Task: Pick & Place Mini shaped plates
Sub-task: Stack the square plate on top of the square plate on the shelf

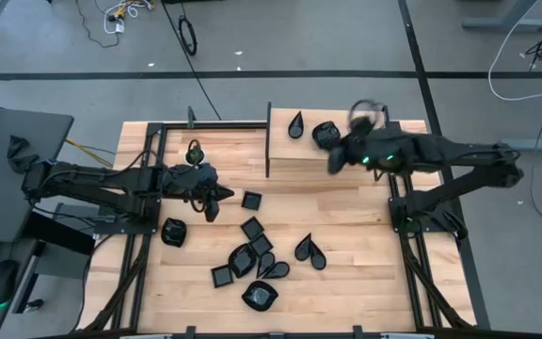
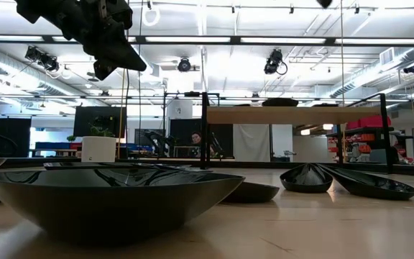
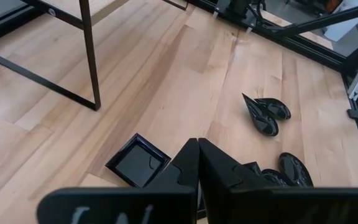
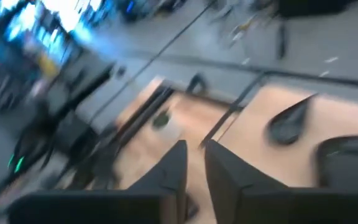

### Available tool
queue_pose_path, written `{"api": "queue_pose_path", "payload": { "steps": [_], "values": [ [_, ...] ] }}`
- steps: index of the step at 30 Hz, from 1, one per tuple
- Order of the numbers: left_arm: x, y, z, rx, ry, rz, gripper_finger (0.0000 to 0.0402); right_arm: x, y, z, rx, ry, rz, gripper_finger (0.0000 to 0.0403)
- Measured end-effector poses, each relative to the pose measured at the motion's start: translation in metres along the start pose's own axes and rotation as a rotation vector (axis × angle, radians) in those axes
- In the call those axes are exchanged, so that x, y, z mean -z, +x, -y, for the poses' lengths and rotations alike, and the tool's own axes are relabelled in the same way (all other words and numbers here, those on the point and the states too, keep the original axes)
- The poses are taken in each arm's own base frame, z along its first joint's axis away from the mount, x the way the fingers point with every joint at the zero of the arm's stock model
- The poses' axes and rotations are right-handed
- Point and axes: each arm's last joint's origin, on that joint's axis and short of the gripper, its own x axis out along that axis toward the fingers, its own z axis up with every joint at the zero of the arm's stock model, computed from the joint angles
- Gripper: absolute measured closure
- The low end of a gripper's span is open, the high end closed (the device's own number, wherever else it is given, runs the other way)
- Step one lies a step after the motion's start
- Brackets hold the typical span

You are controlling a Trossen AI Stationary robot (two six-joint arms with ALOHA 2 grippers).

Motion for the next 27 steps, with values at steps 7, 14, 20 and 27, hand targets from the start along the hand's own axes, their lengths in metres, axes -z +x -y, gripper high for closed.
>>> {"api": "queue_pose_path", "payload": {
  "steps": [7, 14, 20, 27],
  "values": [
    [0.0, 0.0, 0.0, 0.0, -0.018, 0.0, 0.0394, 0.059, 0.046, -0.045, -0.252, -0.158, -0.4, 0.0398],
    [0.001, 0.0, 0.003, 0.088, -0.091, -0.044, 0.0394, 0.134, 0.105, -0.071, -0.463, -0.277, -0.767, 0.0371],
    [0.005, -0.001, 0.008, 0.223, -0.141, -0.134, 0.0394, 0.188, 0.152, -0.072, -0.609, -0.594, -0.816, 0.0365],
    [0.016, -0.004, 0.014, 0.262, -0.189, -0.255, 0.0394, 0.228, 0.195, -0.058, -0.556, -0.902, -0.725, 0.033]
  ]
}}
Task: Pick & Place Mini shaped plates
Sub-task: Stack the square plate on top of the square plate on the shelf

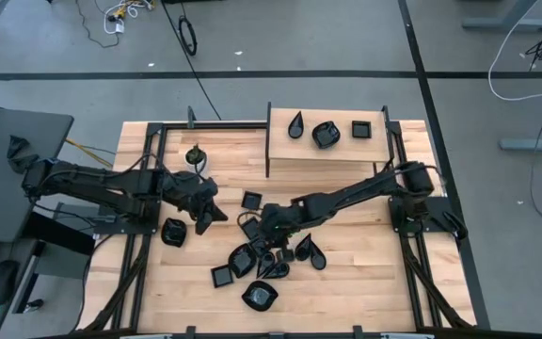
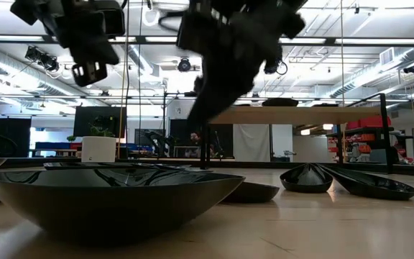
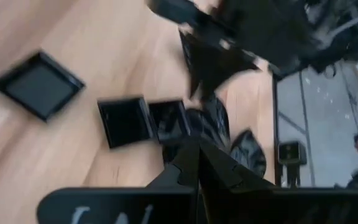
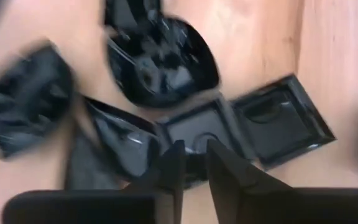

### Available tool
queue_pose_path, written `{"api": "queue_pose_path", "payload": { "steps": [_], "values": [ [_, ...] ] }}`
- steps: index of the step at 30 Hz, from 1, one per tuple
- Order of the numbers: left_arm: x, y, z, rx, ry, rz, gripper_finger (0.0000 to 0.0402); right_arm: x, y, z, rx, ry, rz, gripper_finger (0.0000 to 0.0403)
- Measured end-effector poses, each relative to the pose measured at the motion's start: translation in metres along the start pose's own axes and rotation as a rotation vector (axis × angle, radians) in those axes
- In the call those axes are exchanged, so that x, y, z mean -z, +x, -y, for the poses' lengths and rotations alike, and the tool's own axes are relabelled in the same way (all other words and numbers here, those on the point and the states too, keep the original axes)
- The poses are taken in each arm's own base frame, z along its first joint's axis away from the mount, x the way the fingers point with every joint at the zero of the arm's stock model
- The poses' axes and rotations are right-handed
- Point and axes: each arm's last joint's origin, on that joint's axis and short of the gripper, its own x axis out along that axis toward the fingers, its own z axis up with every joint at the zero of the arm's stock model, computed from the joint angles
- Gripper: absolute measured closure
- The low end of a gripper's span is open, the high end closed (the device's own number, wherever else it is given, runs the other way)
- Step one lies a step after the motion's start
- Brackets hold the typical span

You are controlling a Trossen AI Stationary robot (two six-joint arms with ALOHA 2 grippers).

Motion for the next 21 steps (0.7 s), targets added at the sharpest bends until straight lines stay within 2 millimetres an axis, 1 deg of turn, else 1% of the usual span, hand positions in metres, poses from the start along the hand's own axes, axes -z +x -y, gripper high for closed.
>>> {"api": "queue_pose_path", "payload": {
  "steps": [3, 5, 9, 11, 14, 16, 21],
  "values": [
    [0.006, 0.001, 0.002, -0.009, 0.0, -0.046, 0.0394, 0.007, 0.012, 0.007, -0.001, -0.032, -0.037, 0.0307],
    [0.009, 0.001, 0.002, -0.019, 0.005, -0.062, 0.0394, 0.008, 0.015, 0.007, -0.022, -0.081, -0.043, 0.0293],
    [0.011, 0.001, 0.005, -0.028, 0.015, -0.056, 0.0394, 0.007, 0.016, -0.008, -0.045, -0.254, -0.032, 0.0272],
    [0.011, 0.001, 0.005, -0.042, 0.003, -0.046, 0.0394, 0.006, 0.017, -0.014, -0.034, -0.326, -0.029, 0.027],
    [0.011, 0.001, 0.005, -0.054, 0.003, -0.037, 0.0394, 0.008, 0.022, -0.018, 0.01, -0.417, -0.039, 0.027],
    [0.011, 0.001, 0.005, -0.055, 0.003, -0.036, 0.0394, 0.01, 0.024, -0.019, 0.039, -0.443, -0.062, 0.0275],
    [0.011, 0.001, 0.005, -0.055, 0.004, -0.035, 0.0394, 0.013, 0.028, -0.02, 0.035, -0.478, -0.078, 0.0289]
  ]
}}
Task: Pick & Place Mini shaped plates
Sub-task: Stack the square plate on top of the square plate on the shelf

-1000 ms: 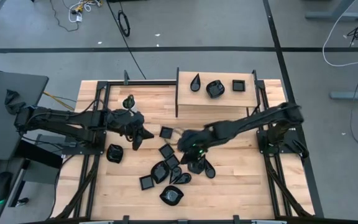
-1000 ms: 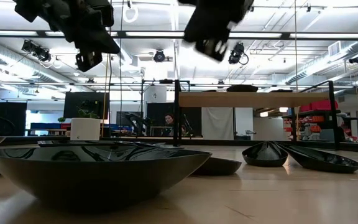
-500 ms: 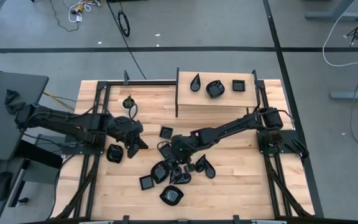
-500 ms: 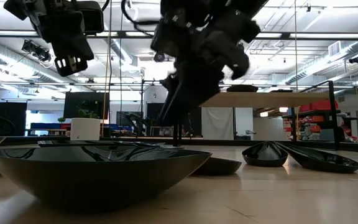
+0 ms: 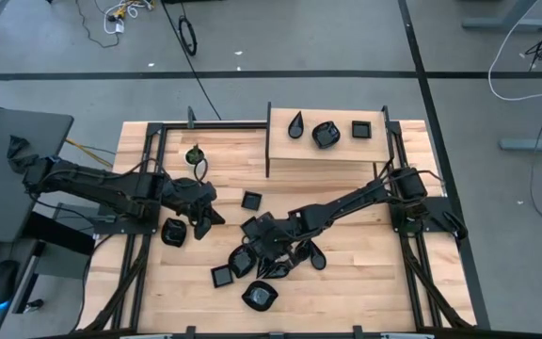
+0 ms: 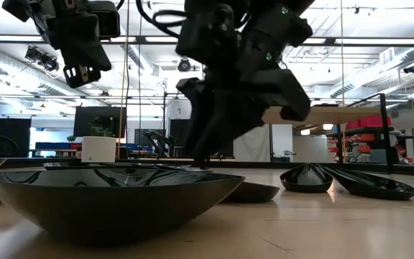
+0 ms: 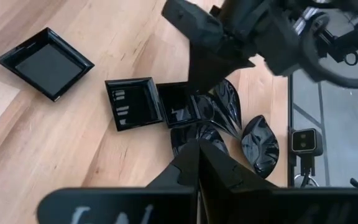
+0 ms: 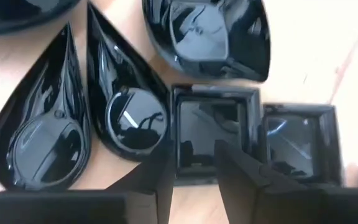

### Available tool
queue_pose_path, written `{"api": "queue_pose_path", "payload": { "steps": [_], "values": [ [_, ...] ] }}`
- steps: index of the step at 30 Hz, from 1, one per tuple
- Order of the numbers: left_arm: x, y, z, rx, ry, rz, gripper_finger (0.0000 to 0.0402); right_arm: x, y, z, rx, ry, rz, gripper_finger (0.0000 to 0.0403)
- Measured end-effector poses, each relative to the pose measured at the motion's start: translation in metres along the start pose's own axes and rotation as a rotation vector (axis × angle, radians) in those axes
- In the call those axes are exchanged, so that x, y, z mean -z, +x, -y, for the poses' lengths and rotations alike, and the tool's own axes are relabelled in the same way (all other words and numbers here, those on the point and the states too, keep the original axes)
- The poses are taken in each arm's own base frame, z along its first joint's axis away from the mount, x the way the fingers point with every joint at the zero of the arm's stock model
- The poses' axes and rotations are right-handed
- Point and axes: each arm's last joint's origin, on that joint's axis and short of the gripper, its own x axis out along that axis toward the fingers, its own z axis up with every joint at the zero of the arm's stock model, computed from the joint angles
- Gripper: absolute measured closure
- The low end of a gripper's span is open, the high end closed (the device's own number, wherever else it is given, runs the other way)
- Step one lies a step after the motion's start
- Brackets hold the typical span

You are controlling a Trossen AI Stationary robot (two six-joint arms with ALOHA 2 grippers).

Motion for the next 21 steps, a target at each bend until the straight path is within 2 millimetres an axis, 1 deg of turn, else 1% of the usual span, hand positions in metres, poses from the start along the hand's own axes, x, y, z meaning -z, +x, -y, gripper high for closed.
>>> {"api": "queue_pose_path", "payload": {
  "steps": [3, 10, 14, 18, 21],
  "values": [
    [0.0, 0.0, 0.0, -0.005, 0.0, 0.005, 0.0394, 0.001, 0.001, -0.001, -0.003, -0.029, 0.005, 0.0293],
    [0.0, 0.0, 0.0, -0.013, 0.0, 0.01, 0.0394, 0.016, 0.009, -0.01, -0.026, -0.045, -0.029, 0.0284],
    [0.0, 0.0, -0.001, -0.014, 0.0, 0.01, 0.0394, 0.018, 0.011, -0.014, -0.024, -0.07, -0.022, 0.0284],
    [0.0, 0.0, -0.001, -0.02, 0.0, 0.015, 0.0394, 0.018, 0.014, -0.017, 0.029, -0.092, 0.004, 0.0295],
    [-0.001, 0.0, -0.001, -0.021, 0.0, 0.016, 0.0394, 0.018, 0.015, -0.019, 0.036, -0.097, 0.006, 0.0311]
  ]
}}
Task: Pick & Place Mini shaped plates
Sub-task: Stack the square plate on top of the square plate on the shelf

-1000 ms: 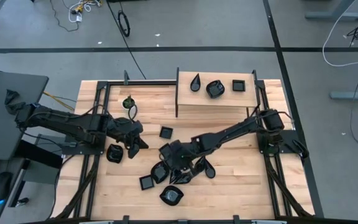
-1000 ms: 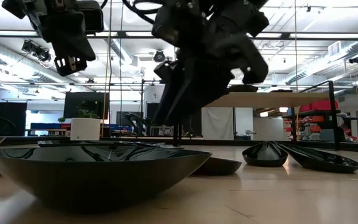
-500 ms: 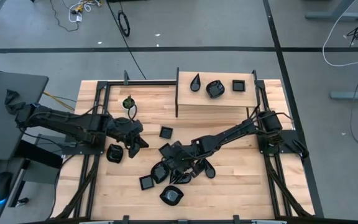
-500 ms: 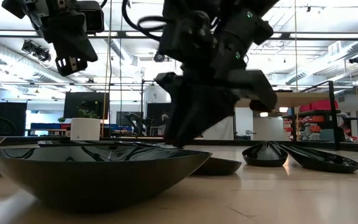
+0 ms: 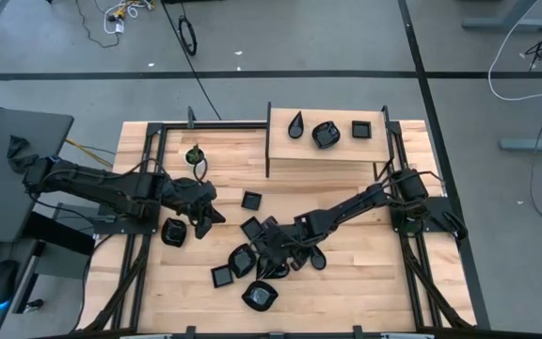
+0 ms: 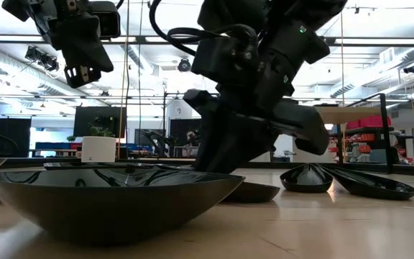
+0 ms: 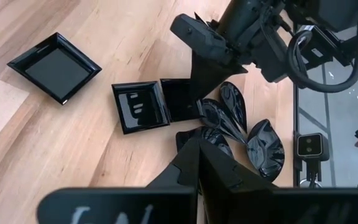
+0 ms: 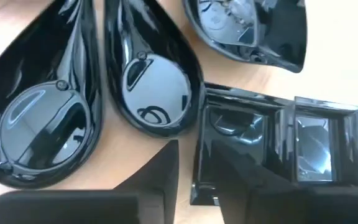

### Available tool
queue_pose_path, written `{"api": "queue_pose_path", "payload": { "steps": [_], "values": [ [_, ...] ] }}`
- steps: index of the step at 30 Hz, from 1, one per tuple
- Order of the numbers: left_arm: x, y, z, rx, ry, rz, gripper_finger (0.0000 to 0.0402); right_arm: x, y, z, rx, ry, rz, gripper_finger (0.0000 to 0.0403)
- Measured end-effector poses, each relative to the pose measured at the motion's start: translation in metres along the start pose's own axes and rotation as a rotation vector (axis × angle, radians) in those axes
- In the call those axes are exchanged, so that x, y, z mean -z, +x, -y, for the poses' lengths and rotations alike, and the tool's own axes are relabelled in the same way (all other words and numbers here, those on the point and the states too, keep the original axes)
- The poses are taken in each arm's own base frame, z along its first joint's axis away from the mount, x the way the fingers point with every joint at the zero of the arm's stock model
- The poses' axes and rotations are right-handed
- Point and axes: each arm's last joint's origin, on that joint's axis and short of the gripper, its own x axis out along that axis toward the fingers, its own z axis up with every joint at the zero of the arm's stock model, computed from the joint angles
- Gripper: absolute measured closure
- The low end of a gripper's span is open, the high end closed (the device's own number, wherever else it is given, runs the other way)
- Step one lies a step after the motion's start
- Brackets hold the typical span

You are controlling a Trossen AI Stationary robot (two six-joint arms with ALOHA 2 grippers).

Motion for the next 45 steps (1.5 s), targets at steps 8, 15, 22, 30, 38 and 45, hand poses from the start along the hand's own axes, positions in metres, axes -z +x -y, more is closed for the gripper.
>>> {"api": "queue_pose_path", "payload": {
  "steps": [8, 15, 22, 30, 38, 45],
  "values": [
    [0.0, 0.0, 0.0, -0.012, 0.0, 0.011, 0.0394, -0.001, 0.0, -0.004, 0.006, 0.045, -0.001, 0.0385],
    [-0.001, 0.0, 0.0, -0.02, 0.0, 0.019, 0.0394, -0.011, -0.019, -0.001, 0.135, 0.103, -0.015, 0.0388],
    [-0.003, 0.0, 0.0, -0.037, 0.001, 0.053, 0.0394, -0.028, -0.098, 0.011, 0.185, 0.356, 0.091, 0.0398],
    [-0.013, -0.001, 0.003, -0.051, 0.034, 0.191, 0.0394, -0.012, -0.244, 0.012, 0.258, 0.592, 0.243, 0.0391],
    [-0.023, -0.003, 0.004, -0.065, 0.078, 0.307, 0.0394, 0.072, -0.33, 0.005, 0.499, 0.69, -0.073, 0.039],
    [-0.034, -0.006, -0.011, -0.125, 0.03, 0.359, 0.0394, 0.13, -0.336, 0.024, 0.529, 0.573, -0.533, 0.039]
  ]
}}
